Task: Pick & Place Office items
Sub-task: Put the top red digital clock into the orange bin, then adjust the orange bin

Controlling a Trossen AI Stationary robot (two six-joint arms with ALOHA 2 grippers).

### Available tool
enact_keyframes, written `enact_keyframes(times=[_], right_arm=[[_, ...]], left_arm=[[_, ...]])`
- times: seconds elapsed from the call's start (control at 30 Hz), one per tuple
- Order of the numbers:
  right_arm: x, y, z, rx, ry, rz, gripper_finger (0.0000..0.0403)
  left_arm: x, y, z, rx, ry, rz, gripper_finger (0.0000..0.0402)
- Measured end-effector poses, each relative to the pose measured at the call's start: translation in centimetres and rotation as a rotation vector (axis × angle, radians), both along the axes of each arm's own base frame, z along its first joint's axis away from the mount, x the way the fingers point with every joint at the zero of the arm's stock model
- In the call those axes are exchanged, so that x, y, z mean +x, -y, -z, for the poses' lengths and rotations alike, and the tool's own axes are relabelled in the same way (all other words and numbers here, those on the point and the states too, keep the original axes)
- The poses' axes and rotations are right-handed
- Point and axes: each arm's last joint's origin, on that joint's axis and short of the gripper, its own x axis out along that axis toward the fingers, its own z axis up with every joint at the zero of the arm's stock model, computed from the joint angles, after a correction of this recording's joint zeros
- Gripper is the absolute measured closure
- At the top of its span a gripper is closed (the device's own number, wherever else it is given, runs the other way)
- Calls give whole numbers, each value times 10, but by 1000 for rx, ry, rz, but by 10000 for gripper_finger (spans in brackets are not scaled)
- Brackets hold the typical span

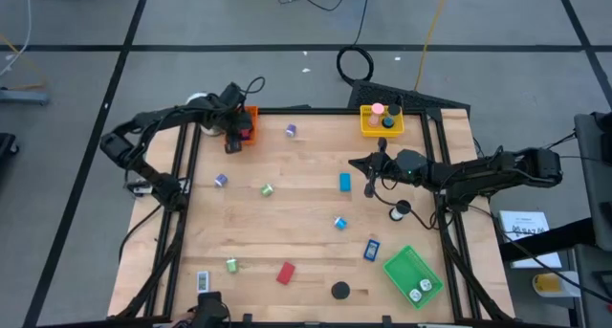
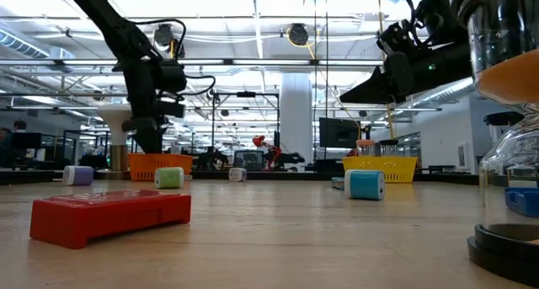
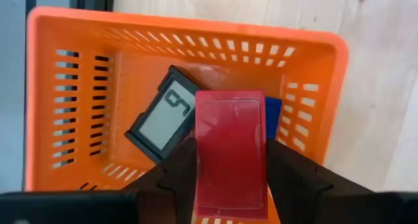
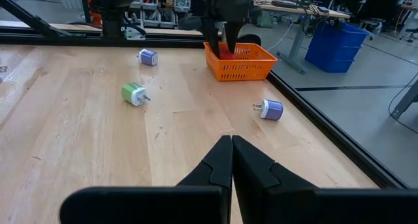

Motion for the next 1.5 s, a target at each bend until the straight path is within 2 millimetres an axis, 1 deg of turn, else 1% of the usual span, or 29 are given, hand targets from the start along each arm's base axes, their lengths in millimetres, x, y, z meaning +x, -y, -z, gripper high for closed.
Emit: enact_keyframes(times=[0.1, 0.2, 0.37, 0.5, 0.67, 0.83, 0.97, 1.13, 1.33, 1.5], right_arm=[[0, 0, 0, 0, 0, 0, 403], [0, 0, 0, 0, -3, 0, 403], [0, 0, 0, 0, -3, 0, 403], [0, 0, 1, 1, -7, 0, 403], [0, 0, 1, 1, -7, 0, 403], [0, 0, 1, 1, -9, 0, 403], [0, 0, 1, 1, -10, 0, 403], [0, 0, 1, 3, -10, 0, 403], [0, 0, 1, 3, -12, 0, 403], [0, 0, 2, 3, -19, 0, 403]], left_arm=[[1, -1, 6, 0, -3, 4, 248], [0, 0, 8, -1, -6, 4, 247], [1, -3, 7, 18, 9, -78, 245], [2, -2, 7, 22, 4, -88, 220], [8, 3, 6, 35, -5, -62, 183], [17, 10, 6, 38, -8, -13, 176], [22, 14, 6, 43, -16, 14, 202], [24, 10, -1, 66, -8, -21, 260], [23, 6, -5, 71, -5, -38, 326], [23, 13, -4, 42, -58, 21, 371]])
